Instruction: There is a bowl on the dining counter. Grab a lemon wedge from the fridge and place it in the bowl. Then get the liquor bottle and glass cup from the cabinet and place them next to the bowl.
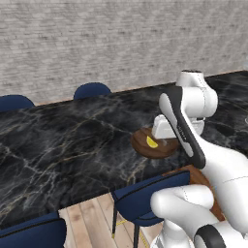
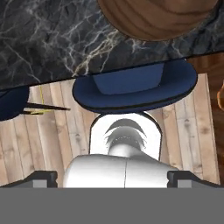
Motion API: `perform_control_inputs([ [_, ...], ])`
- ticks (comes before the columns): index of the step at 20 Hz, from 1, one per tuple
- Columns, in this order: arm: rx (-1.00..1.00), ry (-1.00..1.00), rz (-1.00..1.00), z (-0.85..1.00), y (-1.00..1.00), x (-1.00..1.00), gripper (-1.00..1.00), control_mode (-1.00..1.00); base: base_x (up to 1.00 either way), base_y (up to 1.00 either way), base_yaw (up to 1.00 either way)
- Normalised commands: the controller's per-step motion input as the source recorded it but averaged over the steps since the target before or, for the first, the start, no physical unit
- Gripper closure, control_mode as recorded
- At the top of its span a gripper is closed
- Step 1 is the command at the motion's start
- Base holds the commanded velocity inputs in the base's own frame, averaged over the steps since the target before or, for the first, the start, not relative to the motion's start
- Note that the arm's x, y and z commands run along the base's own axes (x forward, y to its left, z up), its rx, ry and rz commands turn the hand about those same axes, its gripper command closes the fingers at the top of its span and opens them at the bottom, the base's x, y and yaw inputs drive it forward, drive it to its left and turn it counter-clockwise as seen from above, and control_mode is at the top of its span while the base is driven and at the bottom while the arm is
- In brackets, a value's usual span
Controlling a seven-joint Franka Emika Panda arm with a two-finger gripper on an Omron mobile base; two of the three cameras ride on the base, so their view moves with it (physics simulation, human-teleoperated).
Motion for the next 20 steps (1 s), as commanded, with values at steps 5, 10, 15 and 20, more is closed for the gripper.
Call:
perform_control_inputs([
  [5,-0.02,-0.01,-0.08,0.04,0.0,-0.13,-1.0,1.0,-0.22,0.0,-0.05],
  [10,0.0,0.0,0.0,0.0,0.0,0.0,-1.0,1.0,-1.0,0.09,-0.03],
  [15,0.0,0.0,0.0,0.0,0.0,0.0,-1.0,1.0,-1.0,0.66,0.0],
  [20,0.0,0.0,0.0,0.0,0.0,0.0,-1.0,1.0,-1.0,1.0,0.08],
])
